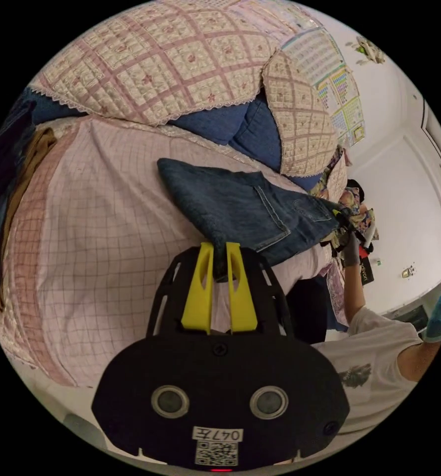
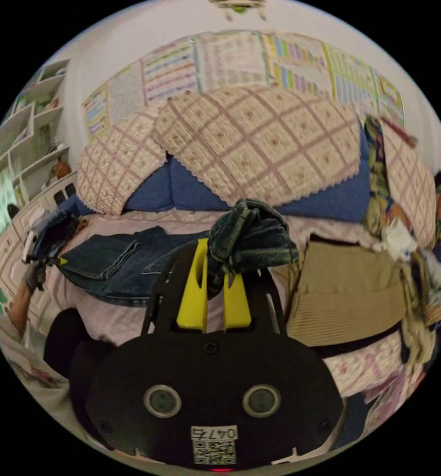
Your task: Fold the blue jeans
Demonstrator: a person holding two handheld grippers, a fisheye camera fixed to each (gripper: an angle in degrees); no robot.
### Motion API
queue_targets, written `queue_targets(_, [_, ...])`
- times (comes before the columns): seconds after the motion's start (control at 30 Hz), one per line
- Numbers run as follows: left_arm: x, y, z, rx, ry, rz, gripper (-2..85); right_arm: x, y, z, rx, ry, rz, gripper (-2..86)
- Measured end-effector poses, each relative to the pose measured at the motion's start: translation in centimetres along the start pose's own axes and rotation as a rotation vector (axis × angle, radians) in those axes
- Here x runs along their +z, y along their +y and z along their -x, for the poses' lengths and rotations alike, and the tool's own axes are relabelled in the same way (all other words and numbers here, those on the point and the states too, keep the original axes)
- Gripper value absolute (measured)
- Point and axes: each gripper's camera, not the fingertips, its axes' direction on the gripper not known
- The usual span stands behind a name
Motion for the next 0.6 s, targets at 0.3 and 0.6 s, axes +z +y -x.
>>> queue_targets(0.3, [0.9,-7.0,-4.4,0.003,0.029,0.016,4.3,1.9,4.9,-0.9,0.072,0.085,0.278,1.5])
queue_targets(0.6, [-4.2,-21.3,-18.1,0.244,0.091,-0.166,4.2,-6.2,-2.6,3.3,-0.231,0.206,0.033,1.2])
